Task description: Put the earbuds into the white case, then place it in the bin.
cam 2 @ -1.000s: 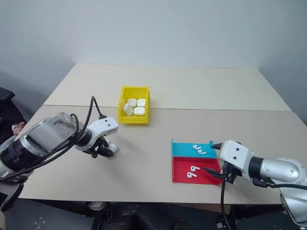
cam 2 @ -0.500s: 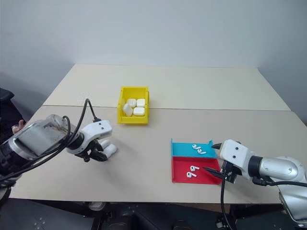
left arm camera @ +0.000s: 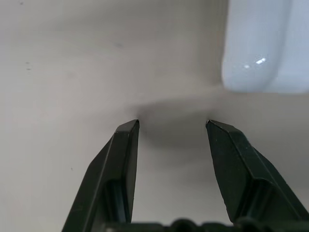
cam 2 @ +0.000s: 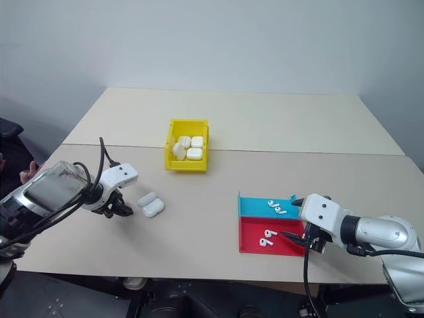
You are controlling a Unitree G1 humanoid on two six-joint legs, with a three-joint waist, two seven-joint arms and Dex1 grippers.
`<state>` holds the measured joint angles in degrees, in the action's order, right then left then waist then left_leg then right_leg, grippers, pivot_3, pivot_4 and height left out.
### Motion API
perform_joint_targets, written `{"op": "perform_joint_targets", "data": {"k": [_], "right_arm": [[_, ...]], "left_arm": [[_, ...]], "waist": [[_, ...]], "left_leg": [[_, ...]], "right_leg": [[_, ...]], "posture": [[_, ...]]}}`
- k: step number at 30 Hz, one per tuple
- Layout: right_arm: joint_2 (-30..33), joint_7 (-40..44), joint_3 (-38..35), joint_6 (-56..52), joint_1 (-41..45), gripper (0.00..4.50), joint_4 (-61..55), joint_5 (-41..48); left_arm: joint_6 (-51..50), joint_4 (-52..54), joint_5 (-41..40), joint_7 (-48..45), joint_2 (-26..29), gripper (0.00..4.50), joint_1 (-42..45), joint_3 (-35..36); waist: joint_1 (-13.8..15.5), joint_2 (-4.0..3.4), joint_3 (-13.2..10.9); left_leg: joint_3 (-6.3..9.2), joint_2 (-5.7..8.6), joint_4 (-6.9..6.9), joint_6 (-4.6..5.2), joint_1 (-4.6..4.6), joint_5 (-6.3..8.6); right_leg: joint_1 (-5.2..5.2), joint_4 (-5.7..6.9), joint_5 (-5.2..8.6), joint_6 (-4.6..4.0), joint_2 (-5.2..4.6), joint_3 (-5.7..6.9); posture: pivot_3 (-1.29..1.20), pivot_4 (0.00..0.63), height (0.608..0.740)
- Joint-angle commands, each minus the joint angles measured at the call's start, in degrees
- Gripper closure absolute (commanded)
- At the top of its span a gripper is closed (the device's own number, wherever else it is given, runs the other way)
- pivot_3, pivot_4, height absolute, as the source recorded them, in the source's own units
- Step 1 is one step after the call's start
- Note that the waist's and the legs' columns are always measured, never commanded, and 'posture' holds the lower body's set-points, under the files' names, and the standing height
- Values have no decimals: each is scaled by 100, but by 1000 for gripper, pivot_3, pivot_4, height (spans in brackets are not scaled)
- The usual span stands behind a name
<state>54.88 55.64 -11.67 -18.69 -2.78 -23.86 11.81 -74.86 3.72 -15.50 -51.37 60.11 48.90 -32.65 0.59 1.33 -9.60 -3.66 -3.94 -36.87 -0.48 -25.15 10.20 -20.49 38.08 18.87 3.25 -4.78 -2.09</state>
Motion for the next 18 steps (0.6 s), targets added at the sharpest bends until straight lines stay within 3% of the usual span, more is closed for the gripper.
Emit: {"op": "perform_joint_targets", "data": {"k": [1,4,8,18], "right_arm": [[57,-3,-122,70,-8,0,-157,26],[68,2,-165,14,-55,0,-230,55],[42,-40,-107,-32,-37,0,-243,42],[20,-131,-2,31,-3,0,-203,-42]], "left_arm": [[368,604,-135,-868,700,2129,44,83],[738,984,-154,-1489,1234,2129,-118,98],[903,1160,-420,-2139,1552,2129,-263,356],[453,171,86,-1351,352,2129,-6,231]], "waist": [[-40,2,-1],[-59,-1,0],[-36,-1,1],[10,1,0]], "left_leg": [[-1,-1,2,0,-3,0],[-5,-3,7,-3,-10,-1],[-8,-3,6,-2,-8,-1],[-2,-2,1,0,-9,-1]], "right_leg": [[-6,0,0,0,1,-1],[-16,-1,0,-1,2,-6],[-15,2,1,-1,2,-4],[-11,2,0,-1,2,-1]], "posture": [[0,150,740],[0,150,740],[0,150,740],[0,150,740]]}}
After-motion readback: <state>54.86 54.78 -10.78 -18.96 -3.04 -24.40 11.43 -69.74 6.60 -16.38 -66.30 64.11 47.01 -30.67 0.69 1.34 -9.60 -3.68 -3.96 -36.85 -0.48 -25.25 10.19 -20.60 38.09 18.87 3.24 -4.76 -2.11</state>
